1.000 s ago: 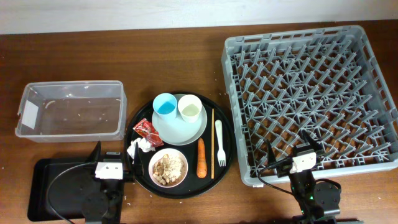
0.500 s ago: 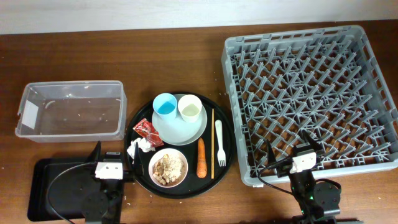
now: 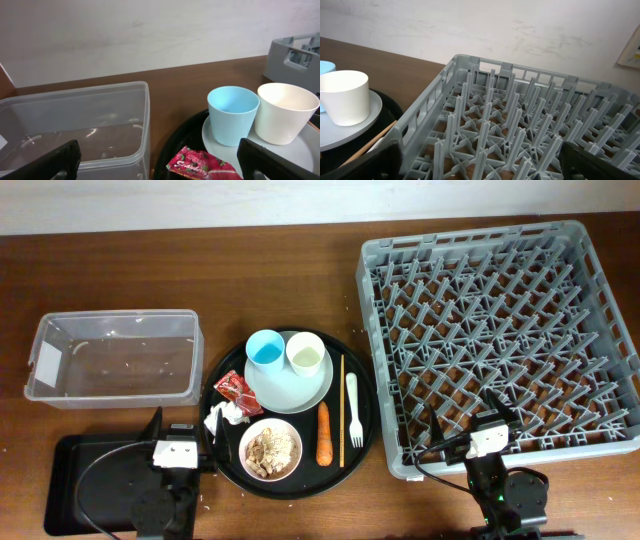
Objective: Sort waste into correct bins and load items into the dishwasher rack
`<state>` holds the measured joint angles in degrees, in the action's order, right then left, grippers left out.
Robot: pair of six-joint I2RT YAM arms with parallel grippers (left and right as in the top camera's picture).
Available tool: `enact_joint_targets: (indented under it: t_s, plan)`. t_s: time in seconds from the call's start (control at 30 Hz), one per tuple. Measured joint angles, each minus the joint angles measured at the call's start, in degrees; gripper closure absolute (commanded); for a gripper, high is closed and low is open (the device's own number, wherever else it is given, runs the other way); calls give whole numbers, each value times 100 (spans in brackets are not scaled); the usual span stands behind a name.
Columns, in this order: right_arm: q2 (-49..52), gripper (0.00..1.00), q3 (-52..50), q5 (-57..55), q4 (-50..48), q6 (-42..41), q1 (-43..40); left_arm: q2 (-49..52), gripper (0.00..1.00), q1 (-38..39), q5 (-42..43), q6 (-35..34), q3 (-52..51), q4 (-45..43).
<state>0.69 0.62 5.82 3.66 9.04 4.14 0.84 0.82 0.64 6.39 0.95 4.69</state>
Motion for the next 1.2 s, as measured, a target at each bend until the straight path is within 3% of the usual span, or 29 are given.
enact_joint_targets:
  t_s: [0.07, 0.33, 0.43, 0.63, 0.77, 0.83, 0.87, 0.97, 1.0, 1.03, 1.13, 1.2]
  plan:
    - [0, 1, 0, 0, 0, -2, 0, 0, 0, 0, 225, -22, 13, 26]
    - [0, 1, 0, 0, 0, -4, 0, 164, 1, 0, 699, -470, 2111, 2317]
    - [0, 1, 0, 0, 2, -4, 0, 927, 1, 0, 866, -492, 2968, 2975]
    - [4, 1, 0, 0, 2, -4, 0, 4124, 1, -2, 1272, -518, 5941, 5283]
    - [4, 2, 0, 0, 0, -7, 0, 5191, 1, -4, 1790, -535, 7287, 5510]
    - [4, 1, 0, 0, 0, -2, 0, 5222, 19, -4, 1891, -535, 7372, 5517]
    - [4, 1, 0, 0, 0, -2, 0, 5222, 21, -4, 1919, -577, 7377, 5539]
    - [4, 1, 0, 0, 2, -2, 0, 5379, 20, -4, 1895, -1067, 7390, 5967]
    - [4, 1, 0, -2, 2, -4, 0, 5455, 14, -4, 1797, -1351, 7388, 6157]
    - [4, 1, 0, 0, 2, -7, 0, 5508, 1, -4, 1665, -1604, 7337, 6220]
    - [4, 1, 0, 0, 2, -4, 0, 5689, 1, -4, 1211, -2417, 6935, 6214]
    - [4, 1, 0, 0, 2, 0, 0, 5923, 10, -4, 1036, -2865, 6603, 6105]
